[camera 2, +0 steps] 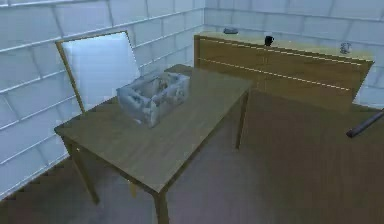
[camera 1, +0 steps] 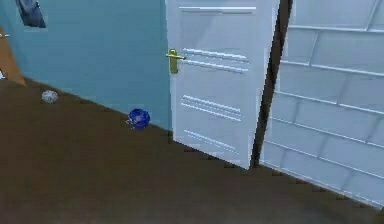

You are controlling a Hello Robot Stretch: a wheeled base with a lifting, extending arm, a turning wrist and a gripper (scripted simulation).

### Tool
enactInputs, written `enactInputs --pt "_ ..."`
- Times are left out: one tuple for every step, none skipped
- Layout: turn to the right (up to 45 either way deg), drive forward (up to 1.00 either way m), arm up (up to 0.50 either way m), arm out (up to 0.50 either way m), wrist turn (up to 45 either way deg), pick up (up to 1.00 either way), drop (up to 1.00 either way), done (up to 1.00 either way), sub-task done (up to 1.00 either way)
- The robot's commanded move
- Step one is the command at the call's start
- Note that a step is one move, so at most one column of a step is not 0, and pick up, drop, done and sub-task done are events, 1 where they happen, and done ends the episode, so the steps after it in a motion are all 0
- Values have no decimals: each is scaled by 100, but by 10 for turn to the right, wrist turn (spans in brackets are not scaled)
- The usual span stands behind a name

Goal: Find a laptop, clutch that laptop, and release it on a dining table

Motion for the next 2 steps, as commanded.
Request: enactInputs --pt "-420 0 0 0 0 0 0 0 0" --pt "0 100 0 0 0 0 0 0 0"
